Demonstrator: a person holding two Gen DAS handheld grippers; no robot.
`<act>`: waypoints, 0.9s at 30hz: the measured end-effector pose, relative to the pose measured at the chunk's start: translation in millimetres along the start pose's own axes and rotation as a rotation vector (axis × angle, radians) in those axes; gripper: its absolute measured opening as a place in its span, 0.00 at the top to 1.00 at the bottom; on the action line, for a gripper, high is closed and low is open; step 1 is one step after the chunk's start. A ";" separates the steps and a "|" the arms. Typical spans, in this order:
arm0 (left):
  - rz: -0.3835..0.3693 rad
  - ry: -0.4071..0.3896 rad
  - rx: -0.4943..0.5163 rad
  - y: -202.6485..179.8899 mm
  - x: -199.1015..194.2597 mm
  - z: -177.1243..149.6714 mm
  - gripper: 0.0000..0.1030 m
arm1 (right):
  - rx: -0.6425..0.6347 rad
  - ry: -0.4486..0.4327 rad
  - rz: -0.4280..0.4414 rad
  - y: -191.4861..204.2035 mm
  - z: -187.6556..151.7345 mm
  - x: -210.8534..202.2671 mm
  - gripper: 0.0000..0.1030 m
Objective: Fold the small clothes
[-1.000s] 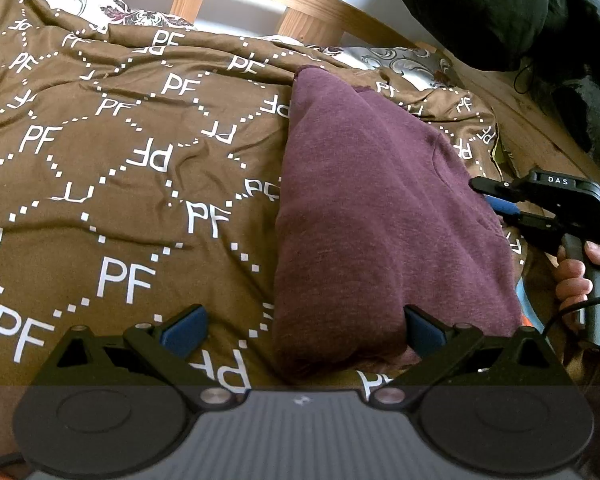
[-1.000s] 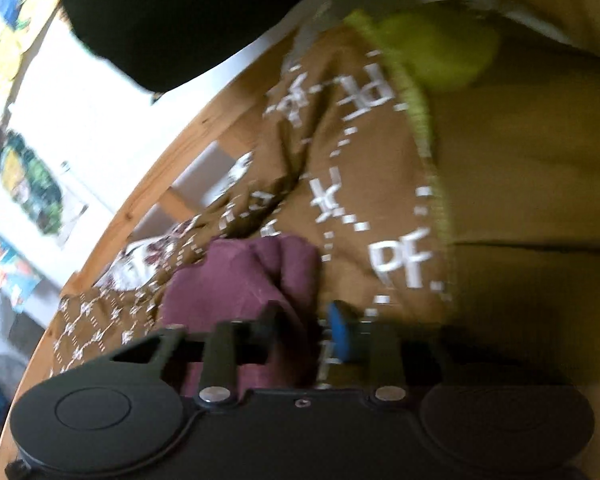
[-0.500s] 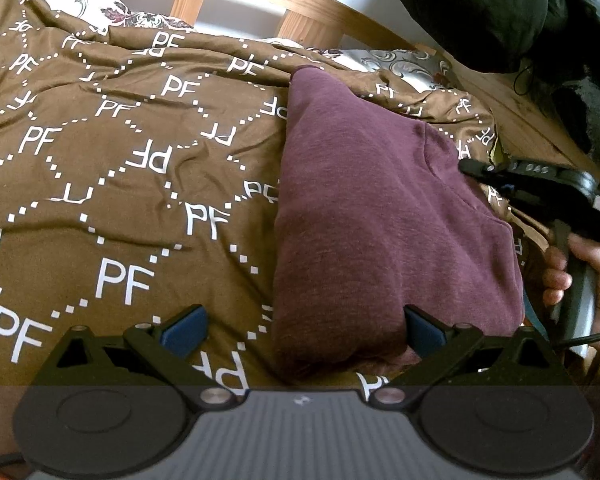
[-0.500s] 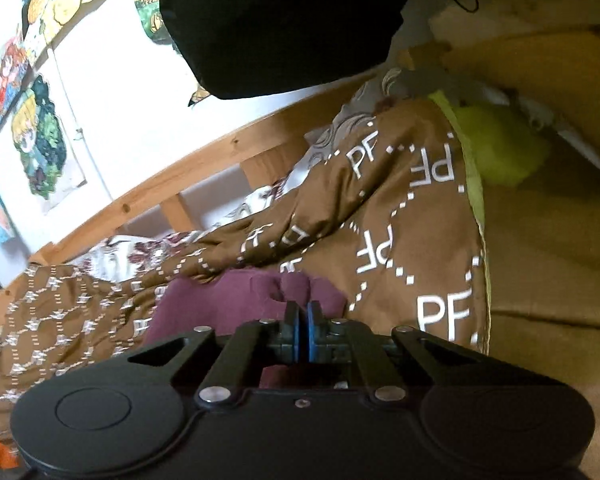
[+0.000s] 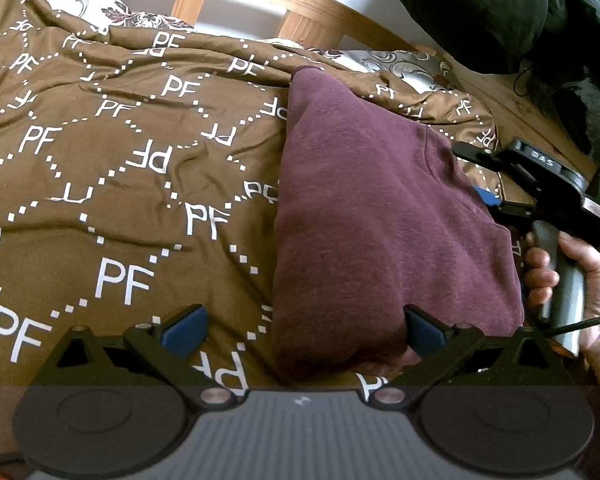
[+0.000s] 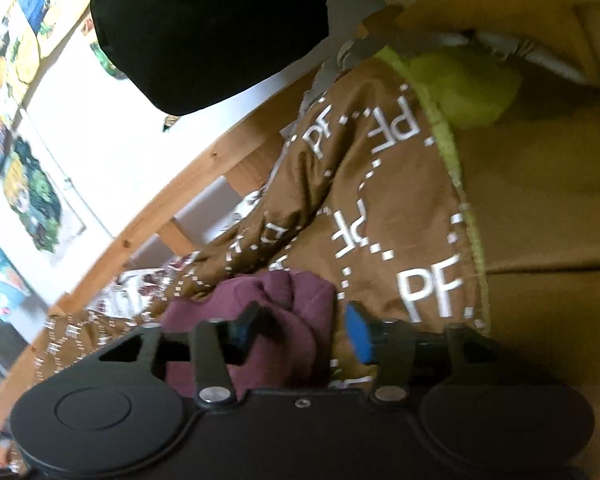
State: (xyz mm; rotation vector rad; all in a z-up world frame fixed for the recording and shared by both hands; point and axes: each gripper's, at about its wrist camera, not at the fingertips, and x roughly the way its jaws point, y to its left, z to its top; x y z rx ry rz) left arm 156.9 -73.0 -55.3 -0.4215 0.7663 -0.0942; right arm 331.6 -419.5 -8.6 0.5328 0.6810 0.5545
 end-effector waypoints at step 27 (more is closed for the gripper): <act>-0.011 -0.008 -0.012 2.0 -2.5 0.0 0.00 | -0.075 -0.014 -0.057 3.3 -9.6 25.9 0.64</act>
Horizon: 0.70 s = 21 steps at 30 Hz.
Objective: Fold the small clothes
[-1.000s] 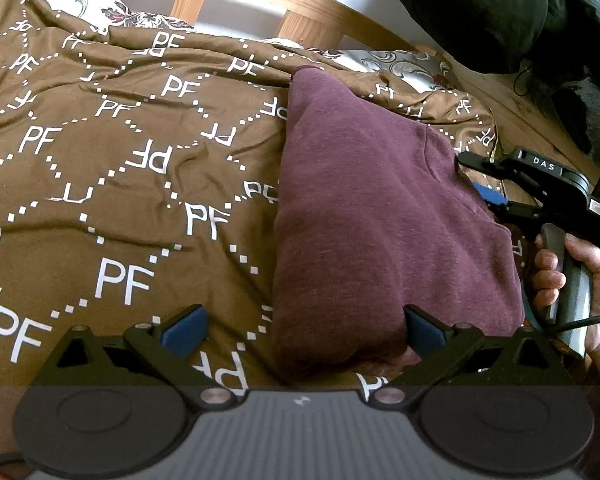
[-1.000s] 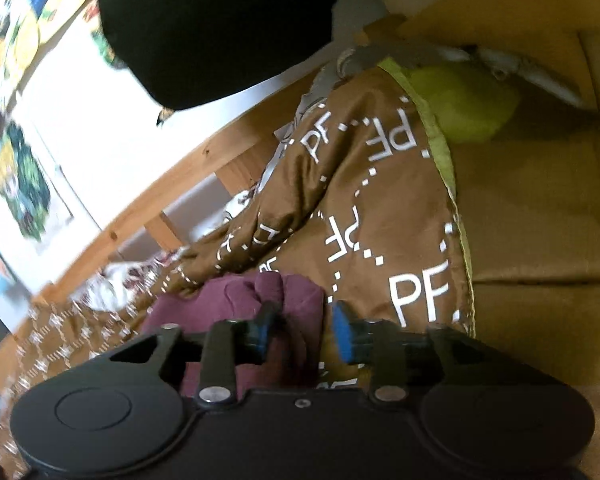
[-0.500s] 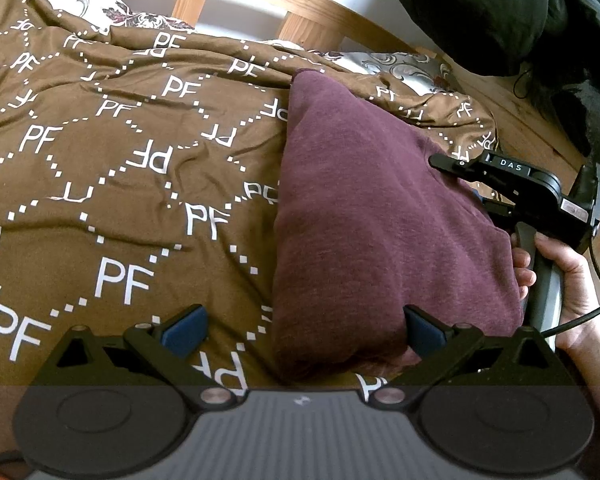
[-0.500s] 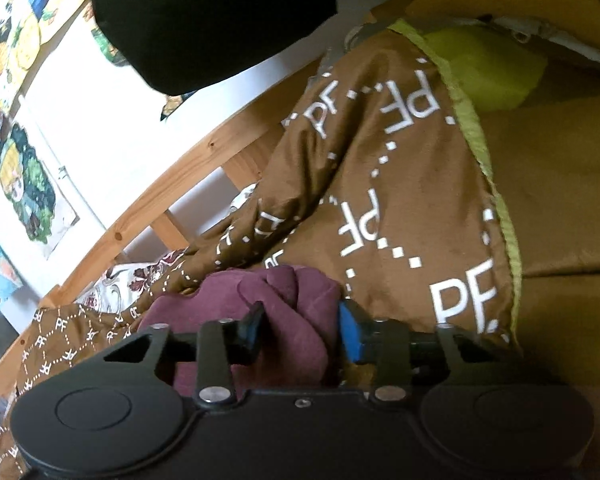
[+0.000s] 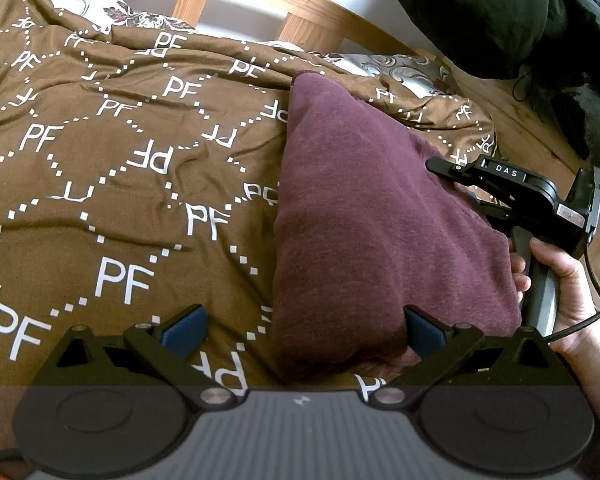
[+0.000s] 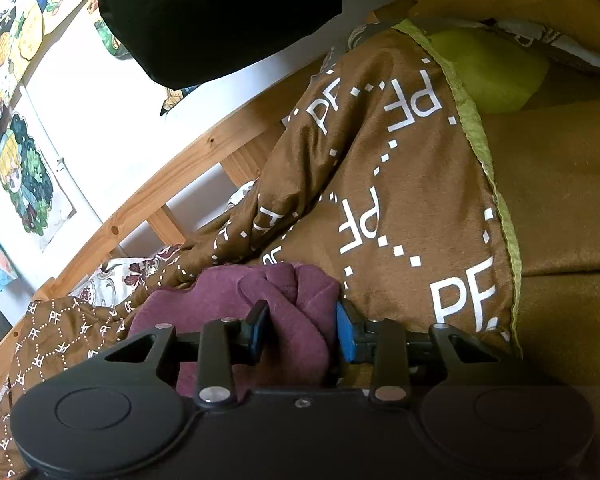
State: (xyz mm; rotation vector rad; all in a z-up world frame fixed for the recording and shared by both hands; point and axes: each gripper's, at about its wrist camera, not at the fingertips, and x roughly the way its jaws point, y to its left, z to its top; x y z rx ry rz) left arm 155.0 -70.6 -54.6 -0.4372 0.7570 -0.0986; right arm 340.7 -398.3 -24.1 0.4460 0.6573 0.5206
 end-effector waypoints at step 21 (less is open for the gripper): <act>-0.142 0.162 -0.068 -3.5 35.9 57.8 0.20 | -0.032 -0.007 0.004 4.1 -1.3 0.8 0.75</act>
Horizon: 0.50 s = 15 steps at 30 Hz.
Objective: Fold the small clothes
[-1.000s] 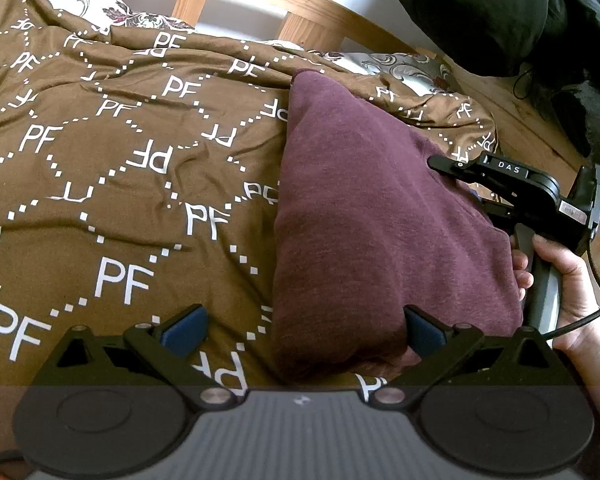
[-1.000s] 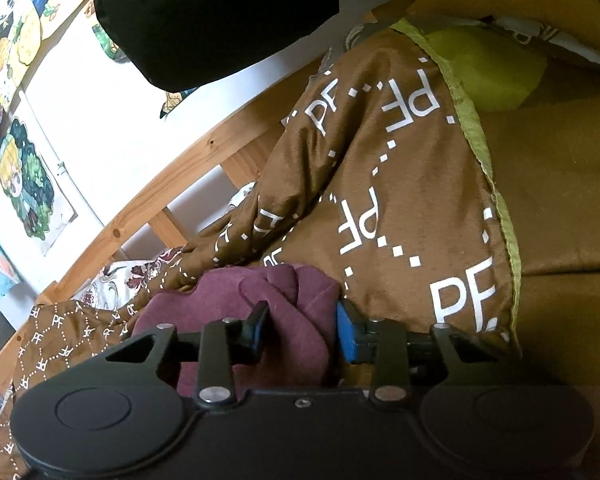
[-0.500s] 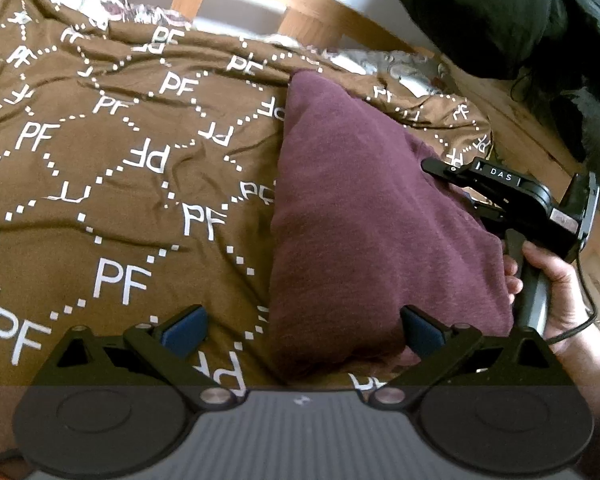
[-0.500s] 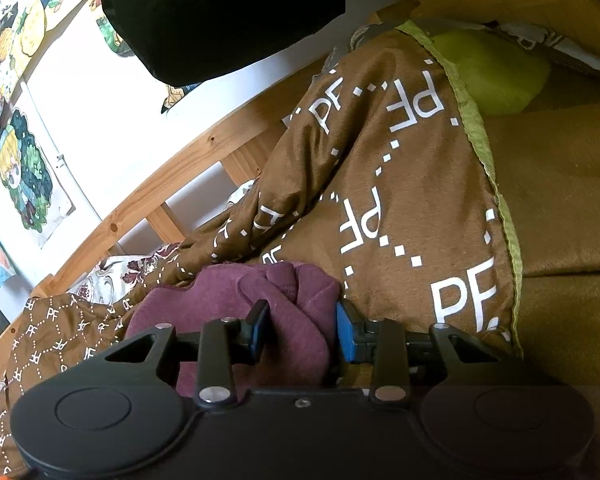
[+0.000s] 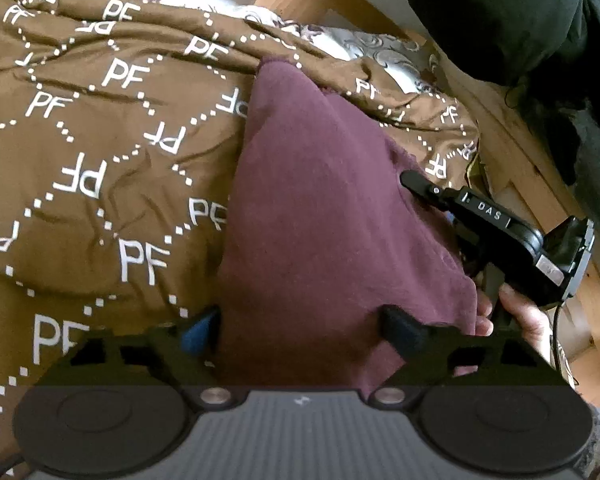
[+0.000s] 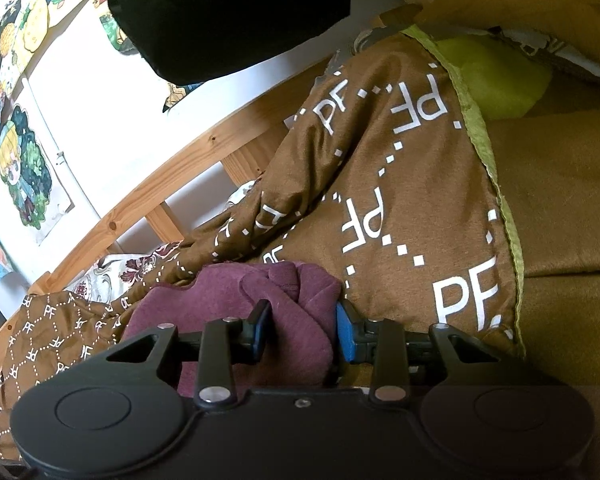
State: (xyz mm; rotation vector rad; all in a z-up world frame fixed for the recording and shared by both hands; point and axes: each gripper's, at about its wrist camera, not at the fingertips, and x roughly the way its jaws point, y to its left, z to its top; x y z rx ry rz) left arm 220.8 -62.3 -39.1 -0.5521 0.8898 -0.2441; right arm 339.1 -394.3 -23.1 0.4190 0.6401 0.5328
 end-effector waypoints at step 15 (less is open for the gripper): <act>0.040 -0.168 0.149 -3.5 -70.9 -11.1 0.58 | -0.181 -0.078 0.096 109.1 12.2 -30.7 0.88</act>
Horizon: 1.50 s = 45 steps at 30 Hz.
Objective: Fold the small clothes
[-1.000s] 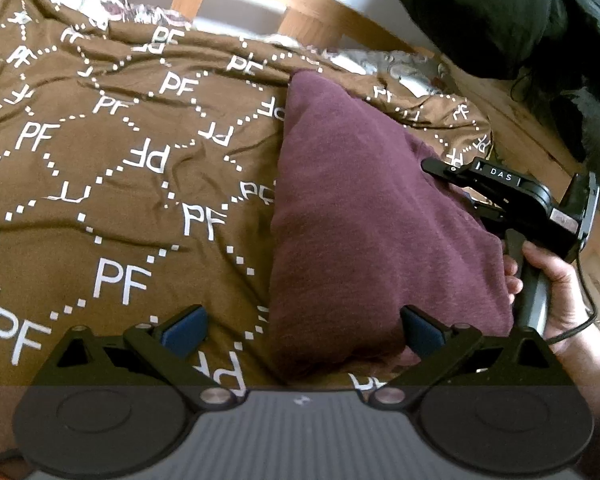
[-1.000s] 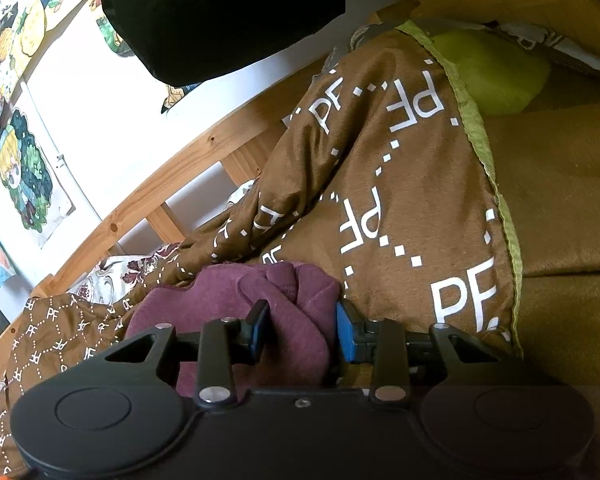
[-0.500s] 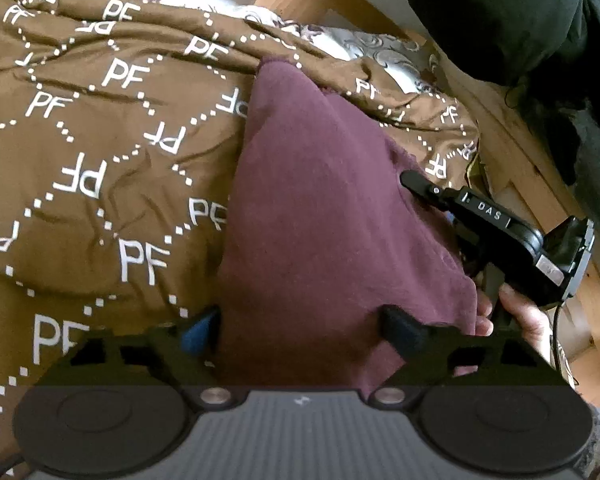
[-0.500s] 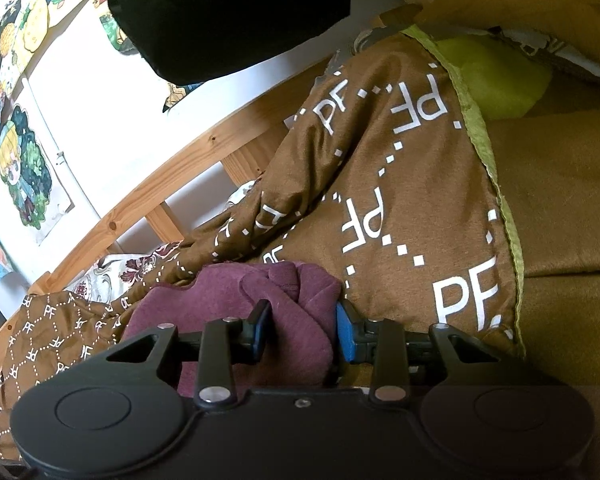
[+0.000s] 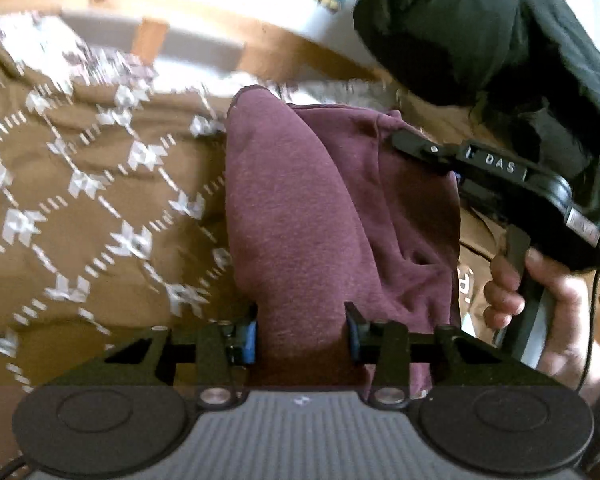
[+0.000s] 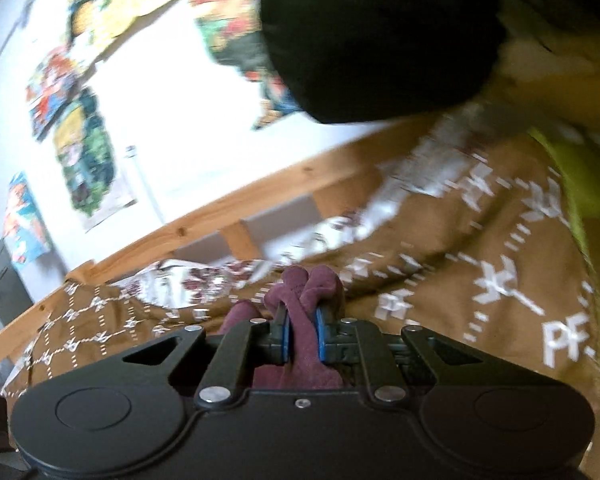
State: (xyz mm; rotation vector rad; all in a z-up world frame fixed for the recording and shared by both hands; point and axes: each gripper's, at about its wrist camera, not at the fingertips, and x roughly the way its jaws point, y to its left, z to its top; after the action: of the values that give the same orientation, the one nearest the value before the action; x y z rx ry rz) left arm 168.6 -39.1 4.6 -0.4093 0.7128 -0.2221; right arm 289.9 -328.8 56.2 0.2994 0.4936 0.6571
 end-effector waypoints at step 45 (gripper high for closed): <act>0.394 -0.124 -0.271 125.2 -81.8 20.4 0.04 | -0.051 0.100 -0.033 109.0 -29.2 117.9 0.27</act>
State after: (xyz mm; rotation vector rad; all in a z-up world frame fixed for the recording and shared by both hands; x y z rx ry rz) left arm 129.3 106.4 11.9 -0.5255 0.6881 0.2730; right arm 299.8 -167.2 36.6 0.2111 0.5749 0.6539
